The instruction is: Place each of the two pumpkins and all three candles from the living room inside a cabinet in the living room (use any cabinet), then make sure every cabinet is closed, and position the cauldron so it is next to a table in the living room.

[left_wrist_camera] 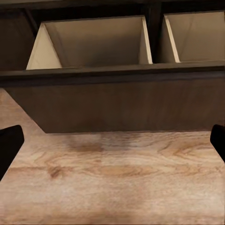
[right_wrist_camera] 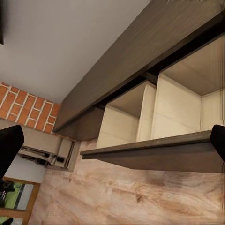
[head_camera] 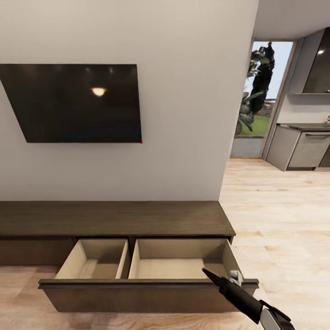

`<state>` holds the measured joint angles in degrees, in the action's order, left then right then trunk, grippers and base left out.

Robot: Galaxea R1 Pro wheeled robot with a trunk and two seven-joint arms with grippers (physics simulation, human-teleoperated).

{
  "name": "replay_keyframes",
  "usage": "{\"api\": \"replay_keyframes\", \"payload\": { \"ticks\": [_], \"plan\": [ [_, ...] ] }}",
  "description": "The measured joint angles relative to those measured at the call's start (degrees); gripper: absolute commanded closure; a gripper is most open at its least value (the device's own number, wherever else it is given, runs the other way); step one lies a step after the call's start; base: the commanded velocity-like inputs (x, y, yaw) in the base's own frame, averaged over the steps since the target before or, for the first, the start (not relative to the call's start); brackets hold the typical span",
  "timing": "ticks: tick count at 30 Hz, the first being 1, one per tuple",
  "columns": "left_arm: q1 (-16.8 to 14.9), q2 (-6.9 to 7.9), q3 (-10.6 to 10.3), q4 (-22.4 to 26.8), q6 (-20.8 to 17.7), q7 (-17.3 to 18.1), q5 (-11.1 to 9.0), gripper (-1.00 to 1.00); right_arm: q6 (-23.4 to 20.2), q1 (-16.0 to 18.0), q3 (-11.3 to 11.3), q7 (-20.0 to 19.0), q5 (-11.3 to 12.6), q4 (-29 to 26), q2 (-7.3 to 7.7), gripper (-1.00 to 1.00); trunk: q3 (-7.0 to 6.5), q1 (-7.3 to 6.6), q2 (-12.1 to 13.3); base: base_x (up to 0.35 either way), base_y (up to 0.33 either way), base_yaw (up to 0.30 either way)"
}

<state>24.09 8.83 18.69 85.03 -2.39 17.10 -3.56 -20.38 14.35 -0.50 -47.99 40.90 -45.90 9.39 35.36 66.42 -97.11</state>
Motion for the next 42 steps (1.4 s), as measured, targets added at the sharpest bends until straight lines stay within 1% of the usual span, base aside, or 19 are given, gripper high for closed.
{"api": "replay_keyframes", "payload": {
  "ticks": [3,6,13,17,21,29,32,35,42],
  "plan": [
    [-0.47,0.12,0.14,-3.4,0.12,0.07,-0.16,-1.0,0.93,-0.54,-0.09,0.08,0.06,0.01,0.02,-1.0,-0.54,-0.66,1.2,0.0,0.0,0.0],
    [-0.89,0.19,0.19,-5.32,0.06,-0.05,-0.1,-1.0,1.36,-0.78,-0.09,0.5,0.08,0.06,-0.05,-1.0,-1.08,-1.32,2.41,0.0,0.0,0.0],
    [-1.25,0.23,0.15,-8.57,0.34,-0.24,0.28,-1.0,2.08,-0.94,0.0,2.69,0.04,0.1,-0.48,-1.0,-2.34,-2.86,5.22,0.0,0.0,0.0],
    [-1.3,0.16,0.14,-9.24,0.3,-0.25,0.32,-1.0,4.17,-0.99,0.06,3.03,-0.06,0.15,-0.56,-1.0,-3.06,-3.74,6.82,0.0,0.0,0.0],
    [-1.26,0.01,0.14,-9.49,0.33,-0.26,0.25,-1.0,5.32,-0.97,0.09,3.15,-0.11,0.36,-0.59,-1.0,-3.06,-3.74,6.83,0.0,0.0,0.0],
    [-1.24,-0.26,0.13,-9.57,0.53,-0.26,0.11,-1.0,5.76,-1.0,0.17,3.25,-0.14,0.53,-0.67,-1.0,-3.06,-3.74,6.83,-0.002,0.0,0.0],
    [-1.24,-0.32,0.08,-9.57,0.6,-0.26,0.2,-1.0,5.8,-1.01,0.21,3.28,-0.13,0.56,-0.69,-1.0,-3.59,-4.38,8.03,-0.127,0.0,0.0],
    [-1.24,-0.32,0.07,-9.56,0.62,-0.3,0.15,-1.0,5.81,-1.01,0.22,3.28,-0.14,0.61,-0.69,-1.0,-3.6,-4.38,8.04,-0.181,0.0,0.0],
    [-1.24,-0.38,0.06,-9.64,0.71,-0.42,-0.06,-1.0,5.81,-1.02,0.24,3.35,-0.15,0.64,-0.82,-1.0,-3.6,-4.4,8.04,-0.026,0.0,0.0]
  ]
}}
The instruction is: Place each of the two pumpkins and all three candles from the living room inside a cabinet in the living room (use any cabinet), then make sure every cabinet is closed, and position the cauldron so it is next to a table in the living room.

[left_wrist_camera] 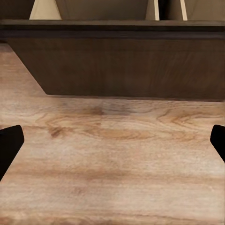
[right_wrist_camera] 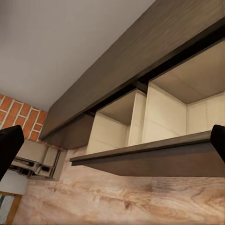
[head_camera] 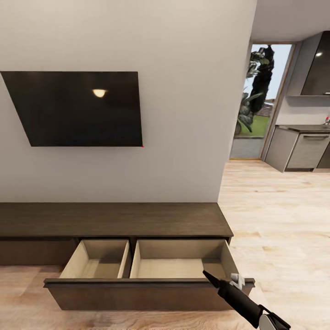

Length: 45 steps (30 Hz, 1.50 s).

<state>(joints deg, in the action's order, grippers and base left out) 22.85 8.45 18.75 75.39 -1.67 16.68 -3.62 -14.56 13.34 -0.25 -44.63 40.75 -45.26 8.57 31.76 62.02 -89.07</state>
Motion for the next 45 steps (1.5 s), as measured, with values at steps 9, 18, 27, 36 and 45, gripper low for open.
{"api": "replay_keyframes", "payload": {
  "ticks": [9,18,27,36,45],
  "plan": [
    [0.0,-0.01,0.0,0.07,0.23,-0.07,-0.1,-1.0,-0.01,0.01,0.19,1.64,-0.85,0.0,-0.09,-1.0,-0.11,0.01,0.0,-0.025,0.0,0.056],
    [0.0,-0.01,0.01,0.13,0.24,0.03,-0.09,-1.0,0.05,0.01,0.39,1.97,-3.88,0.01,-0.18,-1.0,-0.57,0.0,0.0,-0.065,0.0,0.205],
    [0.0,-0.01,0.0,0.08,0.24,0.07,0.15,-1.0,0.06,0.0,0.44,2.74,-4.15,0.01,-0.24,-1.0,-0.67,0.0,0.0,-0.005,0.0,0.252],
    [0.0,-0.01,0.0,0.01,0.23,0.02,0.39,-1.0,0.05,0.0,0.49,3.22,-4.24,0.01,-0.63,-1.0,-1.57,-1.09,1.99,0.0,0.0,0.288],
    [-0.01,-0.01,0.0,-0.06,0.17,-0.12,0.44,-1.0,0.04,0.0,0.49,5.0,-4.25,0.01,-0.84,-1.0,-3.19,-3.07,5.6,0.0,0.0,0.29]
  ]
}}
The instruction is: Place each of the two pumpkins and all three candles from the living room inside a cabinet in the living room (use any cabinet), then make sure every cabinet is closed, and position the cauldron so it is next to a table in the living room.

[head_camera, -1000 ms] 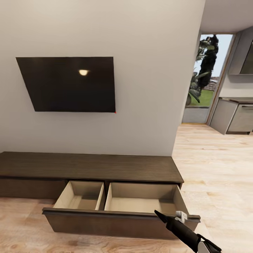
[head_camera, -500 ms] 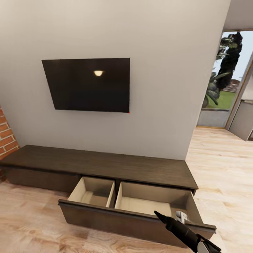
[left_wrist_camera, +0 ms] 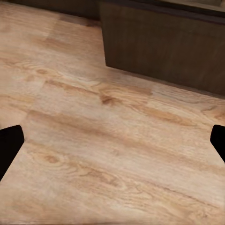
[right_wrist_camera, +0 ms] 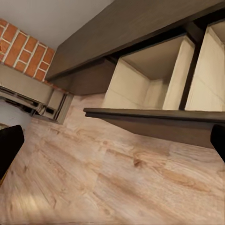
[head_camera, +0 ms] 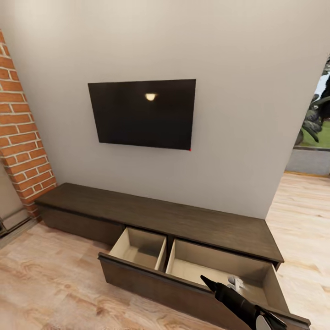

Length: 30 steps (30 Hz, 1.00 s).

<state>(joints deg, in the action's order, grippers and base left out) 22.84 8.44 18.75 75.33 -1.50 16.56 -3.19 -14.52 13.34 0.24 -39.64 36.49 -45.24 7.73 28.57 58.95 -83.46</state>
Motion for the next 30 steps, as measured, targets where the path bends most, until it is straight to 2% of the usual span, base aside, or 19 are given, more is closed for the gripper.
{"api": "replay_keyframes", "payload": {
  "ticks": [13,18,24,30],
  "plan": [
    [-0.07,0.0,0.0,-0.13,-0.08,-0.07,0.05,-1.0,0.0,0.0,0.0,0.24,-0.07,0.0,-0.02,-1.0,-2.34,-2.86,5.22,0.0,0.0,0.29],
    [-0.07,0.0,-0.03,-0.14,-0.08,-0.07,0.08,-1.0,0.07,0.0,0.02,0.24,-0.25,0.0,-0.27,-1.0,-3.23,-3.94,7.23,-0.133,0.0,0.29],
    [-0.07,0.0,-0.06,-0.14,-0.08,-0.07,0.08,-1.0,0.15,0.0,-0.05,1.19,-3.79,-0.07,-1.48,-1.0,-4.31,-5.26,9.63,-0.152,0.0,0.29],
    [-0.07,0.0,-0.09,-0.2,-0.08,-0.07,0.13,-1.0,0.17,0.0,-0.07,1.79,-4.73,-0.13,-1.8,-1.0,-5.39,-6.59,12.04,-0.024,0.0,0.29]
  ]
}}
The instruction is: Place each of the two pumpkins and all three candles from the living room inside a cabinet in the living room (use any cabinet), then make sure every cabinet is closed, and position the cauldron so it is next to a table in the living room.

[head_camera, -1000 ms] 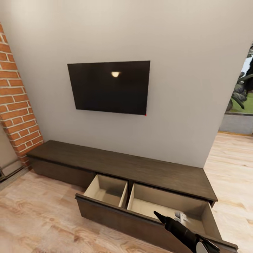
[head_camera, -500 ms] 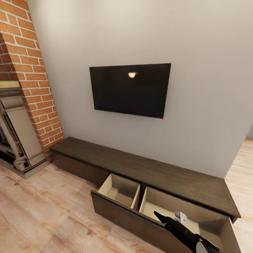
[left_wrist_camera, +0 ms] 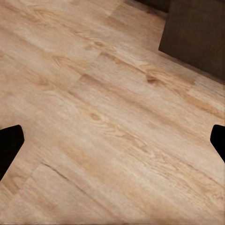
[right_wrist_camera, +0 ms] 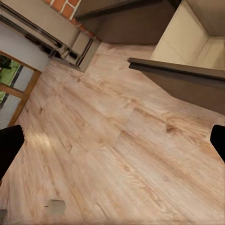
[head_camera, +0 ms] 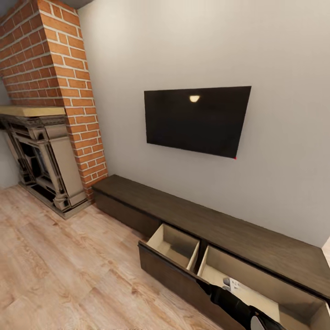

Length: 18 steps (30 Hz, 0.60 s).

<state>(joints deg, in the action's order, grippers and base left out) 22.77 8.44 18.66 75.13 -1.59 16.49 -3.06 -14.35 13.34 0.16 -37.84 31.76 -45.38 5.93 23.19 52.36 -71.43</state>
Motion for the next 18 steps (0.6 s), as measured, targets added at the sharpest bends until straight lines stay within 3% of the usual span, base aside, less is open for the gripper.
{"api": "replay_keyframes", "payload": {
  "ticks": [18],
  "plan": [
    [0.0,0.0,-0.01,-0.11,0.0,0.0,0.11,-1.0,0.0,0.0,0.05,0.29,-0.26,0.03,-0.06,-1.0,-3.23,-3.96,7.22,-0.001,0.0,0.29]
  ]
}}
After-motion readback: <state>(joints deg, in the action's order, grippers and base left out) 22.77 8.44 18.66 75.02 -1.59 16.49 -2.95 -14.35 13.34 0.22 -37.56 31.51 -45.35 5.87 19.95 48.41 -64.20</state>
